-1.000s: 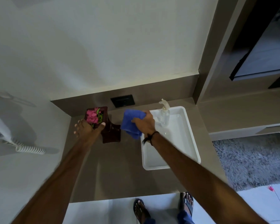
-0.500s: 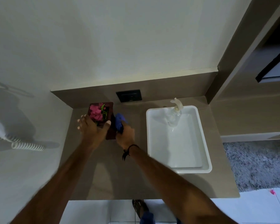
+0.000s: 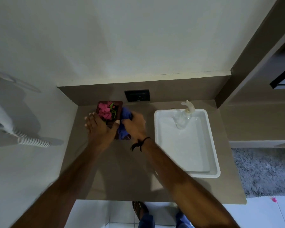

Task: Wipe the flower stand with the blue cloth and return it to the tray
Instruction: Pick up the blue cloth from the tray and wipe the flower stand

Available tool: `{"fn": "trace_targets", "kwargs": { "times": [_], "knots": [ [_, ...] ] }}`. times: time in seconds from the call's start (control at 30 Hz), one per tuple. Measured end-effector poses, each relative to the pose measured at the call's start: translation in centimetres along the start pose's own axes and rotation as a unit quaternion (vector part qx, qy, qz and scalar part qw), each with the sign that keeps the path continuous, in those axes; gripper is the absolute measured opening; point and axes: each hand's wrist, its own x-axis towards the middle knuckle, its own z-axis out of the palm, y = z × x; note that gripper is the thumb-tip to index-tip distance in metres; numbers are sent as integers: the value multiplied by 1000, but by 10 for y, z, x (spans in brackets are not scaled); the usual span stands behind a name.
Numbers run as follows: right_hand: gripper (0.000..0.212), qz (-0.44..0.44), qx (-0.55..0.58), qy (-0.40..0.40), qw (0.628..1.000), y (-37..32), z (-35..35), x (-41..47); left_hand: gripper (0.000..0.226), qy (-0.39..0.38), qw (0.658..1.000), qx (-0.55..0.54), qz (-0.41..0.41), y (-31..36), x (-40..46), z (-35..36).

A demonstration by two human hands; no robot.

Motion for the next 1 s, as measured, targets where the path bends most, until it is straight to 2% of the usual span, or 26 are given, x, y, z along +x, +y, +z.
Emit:
{"fn": "trace_targets", "kwargs": {
  "times": [0.1, 0.17, 0.27, 0.43, 0.6, 0.67, 0.73, 0.77, 0.87, 1.0],
  "knots": [
    [11, -26, 29, 21, 999, 3, 0, -6, 108, 0, 1000, 1, 5, -2, 0, 2],
    [12, -24, -18, -11, 999, 23, 8, -9, 107, 8, 1000, -5, 9, -2, 0, 3],
    [42, -20, -135, -80, 987, 55, 17, -5, 107, 7, 1000, -1, 7, -2, 0, 5],
    [49, -7, -219, -72, 973, 70, 20, 4, 109, 6, 1000, 2, 11, -7, 4, 8],
    [49, 79, -142, -55, 985, 55, 23, 0, 117, 3, 1000, -10, 12, -13, 5, 12],
    [33, 79, -106, -55, 990, 41, 18, 1, 119, 13, 1000, -19, 9, -14, 8, 13],
    [8, 43, -64, -36, 996, 21, 13, -3, 121, 17, 1000, -21, 10, -16, 11, 15],
    [2, 19, -42, -21, 999, 13, 10, -5, 122, 16, 1000, -19, 13, -17, 12, 16],
    [14, -38, 0, 2, 999, 7, 6, -11, 124, 23, 999, -10, 21, -21, 15, 20],
    [36, -33, -72, -24, 997, 33, 11, -11, 124, 37, 999, 2, 23, -26, 18, 27]
  ]
}}
